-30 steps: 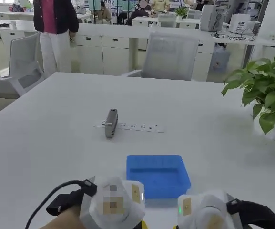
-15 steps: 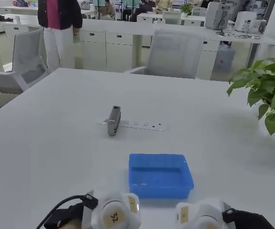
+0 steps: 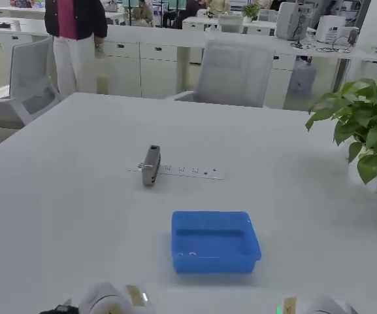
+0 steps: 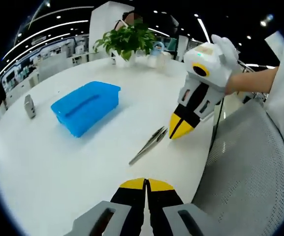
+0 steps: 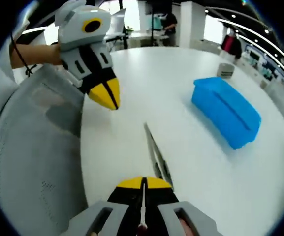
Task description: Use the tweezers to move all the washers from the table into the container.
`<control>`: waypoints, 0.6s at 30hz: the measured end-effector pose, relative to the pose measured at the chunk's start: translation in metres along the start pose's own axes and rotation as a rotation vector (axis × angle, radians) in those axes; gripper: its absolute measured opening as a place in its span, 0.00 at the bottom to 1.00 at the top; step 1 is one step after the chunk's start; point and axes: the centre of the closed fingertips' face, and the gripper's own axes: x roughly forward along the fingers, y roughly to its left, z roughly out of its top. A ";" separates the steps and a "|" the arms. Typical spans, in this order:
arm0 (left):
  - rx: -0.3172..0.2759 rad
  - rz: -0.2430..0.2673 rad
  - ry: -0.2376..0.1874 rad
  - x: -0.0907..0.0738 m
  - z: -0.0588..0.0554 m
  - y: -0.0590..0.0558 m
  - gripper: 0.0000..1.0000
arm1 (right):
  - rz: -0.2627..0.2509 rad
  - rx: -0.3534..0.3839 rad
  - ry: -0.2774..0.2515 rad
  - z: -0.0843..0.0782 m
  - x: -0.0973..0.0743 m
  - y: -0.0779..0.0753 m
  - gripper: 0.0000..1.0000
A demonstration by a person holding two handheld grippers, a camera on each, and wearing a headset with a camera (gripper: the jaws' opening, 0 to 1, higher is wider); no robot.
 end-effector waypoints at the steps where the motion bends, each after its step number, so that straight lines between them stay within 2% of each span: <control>1: -0.035 0.006 -0.024 -0.004 0.002 -0.001 0.00 | -0.010 0.022 -0.014 0.001 -0.002 0.000 0.00; 2: -0.085 0.016 -0.056 -0.009 0.005 -0.001 0.00 | -0.015 0.069 -0.039 0.002 -0.007 0.003 0.00; 3: -0.121 0.029 -0.068 -0.013 0.005 -0.001 0.00 | -0.023 0.109 -0.062 0.005 -0.010 0.004 0.00; 4: -0.136 0.043 -0.093 -0.020 0.008 0.000 0.03 | -0.002 0.133 -0.091 0.009 -0.016 0.010 0.00; 7: -0.190 0.101 -0.155 -0.037 0.017 0.002 0.15 | -0.059 0.228 -0.161 0.021 -0.034 0.014 0.02; 8: -0.212 0.117 -0.172 -0.042 0.019 0.003 0.20 | -0.072 0.276 -0.186 0.023 -0.039 0.014 0.05; 9: -0.248 0.130 -0.186 -0.047 0.021 0.003 0.27 | -0.098 0.360 -0.224 0.027 -0.048 0.014 0.07; 10: -0.272 0.133 -0.194 -0.050 0.022 0.001 0.33 | -0.110 0.402 -0.257 0.029 -0.054 0.014 0.09; 11: -0.289 0.150 -0.211 -0.055 0.024 0.002 0.42 | -0.148 0.447 -0.305 0.031 -0.063 0.012 0.12; 13: -0.292 0.206 -0.238 -0.065 0.027 0.006 0.58 | -0.204 0.477 -0.371 0.033 -0.079 0.008 0.14; 15: -0.295 0.234 -0.243 -0.071 0.028 0.005 0.70 | -0.246 0.509 -0.399 0.031 -0.092 0.004 0.19; 16: -0.296 0.255 -0.247 -0.074 0.028 0.007 0.76 | -0.250 0.509 -0.401 0.031 -0.096 0.004 0.23; 18: -0.279 0.271 -0.248 -0.080 0.030 0.004 0.81 | -0.298 0.510 -0.419 0.030 -0.107 0.000 0.29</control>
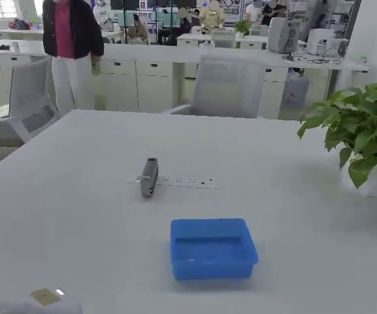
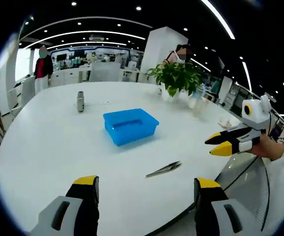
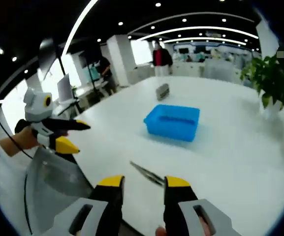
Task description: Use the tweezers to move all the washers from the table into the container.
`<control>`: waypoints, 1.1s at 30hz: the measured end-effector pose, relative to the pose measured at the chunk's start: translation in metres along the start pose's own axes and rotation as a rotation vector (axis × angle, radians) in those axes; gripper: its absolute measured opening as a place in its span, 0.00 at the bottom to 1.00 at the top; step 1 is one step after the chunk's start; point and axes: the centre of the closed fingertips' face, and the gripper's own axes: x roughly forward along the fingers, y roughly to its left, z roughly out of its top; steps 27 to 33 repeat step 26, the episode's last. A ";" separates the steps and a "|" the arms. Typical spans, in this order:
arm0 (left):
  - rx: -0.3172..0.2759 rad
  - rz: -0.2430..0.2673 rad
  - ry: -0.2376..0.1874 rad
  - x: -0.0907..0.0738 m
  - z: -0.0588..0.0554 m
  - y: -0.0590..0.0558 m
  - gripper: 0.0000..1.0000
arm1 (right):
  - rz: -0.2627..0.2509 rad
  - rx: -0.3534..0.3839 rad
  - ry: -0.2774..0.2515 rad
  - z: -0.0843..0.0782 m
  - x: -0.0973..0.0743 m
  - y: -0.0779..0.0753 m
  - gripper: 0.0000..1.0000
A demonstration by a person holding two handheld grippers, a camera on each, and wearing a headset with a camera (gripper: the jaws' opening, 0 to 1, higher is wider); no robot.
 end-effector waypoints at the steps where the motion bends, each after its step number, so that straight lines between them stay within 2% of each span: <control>1: 0.010 0.014 -0.001 -0.002 0.001 0.001 0.84 | 0.003 0.003 0.001 0.000 -0.002 0.000 0.33; 2: 0.028 0.045 -0.005 -0.004 0.002 0.004 0.86 | 0.006 0.010 0.000 0.001 -0.005 0.001 0.36; 3: 0.035 0.056 -0.004 -0.006 0.001 0.005 0.89 | 0.002 0.017 0.000 0.001 -0.007 0.000 0.43; 6: 0.050 0.080 0.000 -0.011 0.000 0.006 0.98 | -0.046 0.005 -0.022 0.003 -0.013 -0.005 0.59; 9: 0.030 0.112 -0.001 -0.017 -0.001 0.010 0.99 | -0.074 -0.001 -0.031 0.003 -0.017 -0.008 0.69; 12: 0.013 0.121 -0.013 -0.023 0.000 0.011 0.99 | -0.102 0.001 -0.036 0.002 -0.020 -0.011 0.74; 19: -0.017 0.143 -0.010 -0.029 -0.001 0.017 0.99 | -0.133 0.005 -0.023 -0.002 -0.022 -0.014 0.83; 24: -0.007 0.167 -0.012 -0.030 0.000 0.020 0.99 | -0.151 -0.022 -0.015 -0.001 -0.020 -0.016 0.89; 33: -0.001 0.178 -0.010 -0.030 -0.001 0.022 0.99 | -0.161 -0.032 -0.007 -0.002 -0.020 -0.018 0.90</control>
